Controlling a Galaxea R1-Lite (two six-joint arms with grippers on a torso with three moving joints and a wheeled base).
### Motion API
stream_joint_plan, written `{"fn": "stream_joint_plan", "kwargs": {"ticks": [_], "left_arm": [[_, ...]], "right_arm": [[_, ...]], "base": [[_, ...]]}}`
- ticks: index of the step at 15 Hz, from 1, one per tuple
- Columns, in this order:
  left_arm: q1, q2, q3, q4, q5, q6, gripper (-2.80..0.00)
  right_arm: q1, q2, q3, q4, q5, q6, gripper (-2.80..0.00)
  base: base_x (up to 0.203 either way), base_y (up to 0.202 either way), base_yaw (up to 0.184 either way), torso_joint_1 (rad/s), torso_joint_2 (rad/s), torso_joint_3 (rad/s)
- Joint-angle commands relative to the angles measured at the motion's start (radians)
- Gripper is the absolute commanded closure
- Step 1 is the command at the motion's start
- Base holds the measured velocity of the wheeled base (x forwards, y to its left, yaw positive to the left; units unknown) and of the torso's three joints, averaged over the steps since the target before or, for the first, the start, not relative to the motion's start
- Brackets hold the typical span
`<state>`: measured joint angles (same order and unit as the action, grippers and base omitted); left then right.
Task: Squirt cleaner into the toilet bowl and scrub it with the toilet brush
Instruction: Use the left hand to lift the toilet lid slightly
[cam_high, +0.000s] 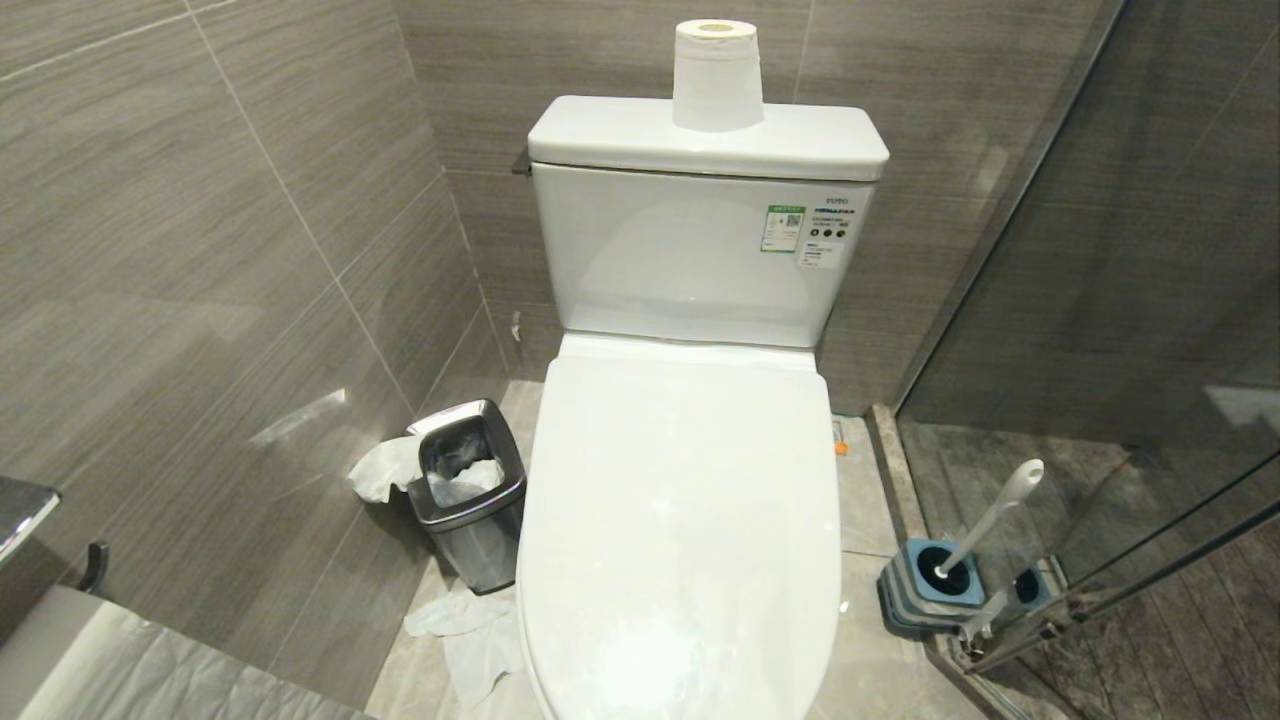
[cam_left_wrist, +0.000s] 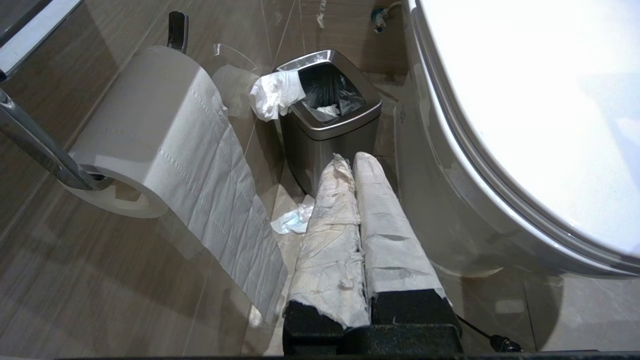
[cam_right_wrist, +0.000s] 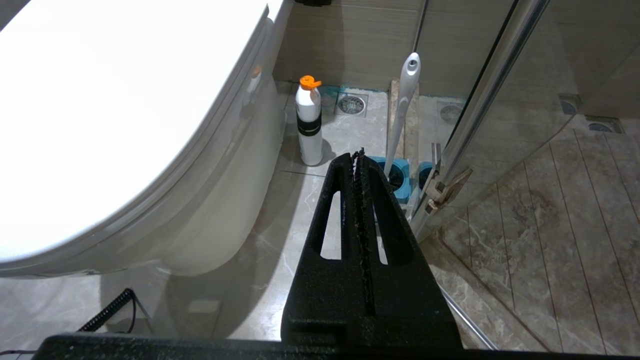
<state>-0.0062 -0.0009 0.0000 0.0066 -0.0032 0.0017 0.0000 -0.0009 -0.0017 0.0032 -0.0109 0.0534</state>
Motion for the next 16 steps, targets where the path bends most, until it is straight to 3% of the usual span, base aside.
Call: {"fn": "stream_joint_plan", "kwargs": {"ticks": [1,16], "left_arm": [[0.000,0.001,0.002,0.000,0.000,0.000,0.00],[0.000,0.001,0.003,0.000,0.000,0.000,0.00]], "right_arm": [[0.000,0.001,0.000,0.000,0.000,0.000,0.00],[0.000,0.001,0.002,0.000,0.000,-0.001,0.00]], "base": [[0.000,0.000,0.000,0.000,0.00,0.000],[0.000,0.000,0.000,0.000,0.00,0.000]]}}
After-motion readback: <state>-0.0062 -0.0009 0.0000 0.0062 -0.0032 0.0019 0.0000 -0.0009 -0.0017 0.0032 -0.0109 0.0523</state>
